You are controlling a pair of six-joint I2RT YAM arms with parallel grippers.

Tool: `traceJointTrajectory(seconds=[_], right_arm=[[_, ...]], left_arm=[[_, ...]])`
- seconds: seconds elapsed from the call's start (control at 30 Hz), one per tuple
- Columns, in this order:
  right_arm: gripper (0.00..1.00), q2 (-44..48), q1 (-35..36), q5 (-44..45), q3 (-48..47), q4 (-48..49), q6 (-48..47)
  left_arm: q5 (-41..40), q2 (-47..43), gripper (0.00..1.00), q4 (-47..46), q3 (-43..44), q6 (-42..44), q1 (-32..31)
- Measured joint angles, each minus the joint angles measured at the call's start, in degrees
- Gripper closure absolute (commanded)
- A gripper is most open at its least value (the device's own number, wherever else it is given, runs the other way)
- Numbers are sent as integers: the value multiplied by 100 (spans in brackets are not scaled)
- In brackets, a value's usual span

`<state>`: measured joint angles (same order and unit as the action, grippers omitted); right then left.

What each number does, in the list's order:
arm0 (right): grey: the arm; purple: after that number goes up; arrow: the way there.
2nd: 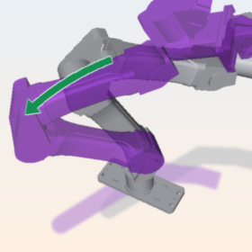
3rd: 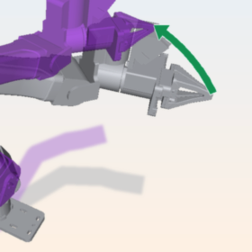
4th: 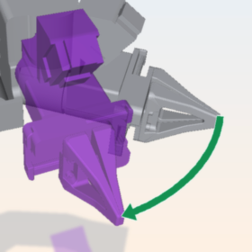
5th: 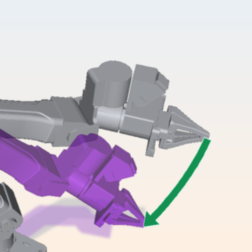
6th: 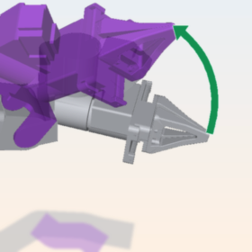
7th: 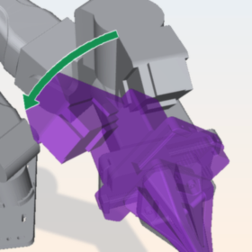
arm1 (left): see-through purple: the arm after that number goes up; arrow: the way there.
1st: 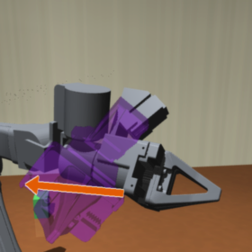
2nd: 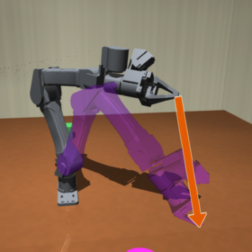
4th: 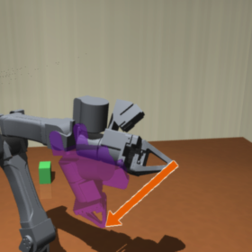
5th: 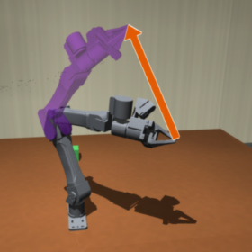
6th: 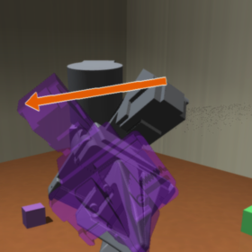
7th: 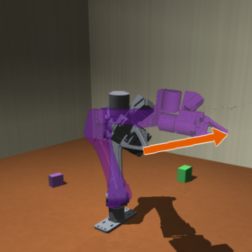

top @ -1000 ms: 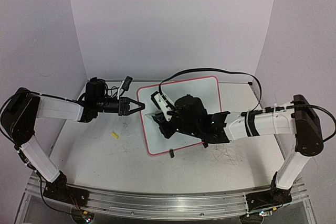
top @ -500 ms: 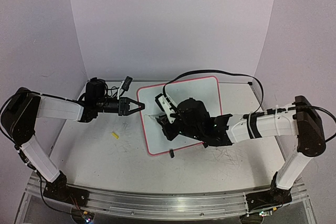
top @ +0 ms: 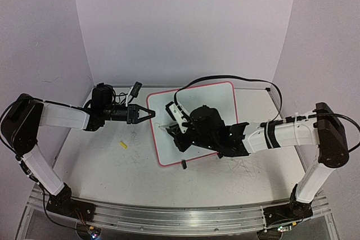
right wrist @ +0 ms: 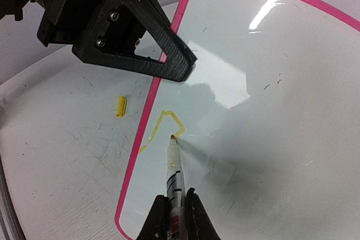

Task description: Write a sentence on the whiteboard

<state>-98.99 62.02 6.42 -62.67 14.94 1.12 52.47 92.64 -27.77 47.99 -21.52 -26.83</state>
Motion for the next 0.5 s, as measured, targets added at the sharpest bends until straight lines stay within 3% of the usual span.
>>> traceJointTrajectory(seconds=[0.5], right_arm=[[100,-147,2,-234,-105,-7,27]], left_arm=[[0,2,100,-27,0,-2,0]])
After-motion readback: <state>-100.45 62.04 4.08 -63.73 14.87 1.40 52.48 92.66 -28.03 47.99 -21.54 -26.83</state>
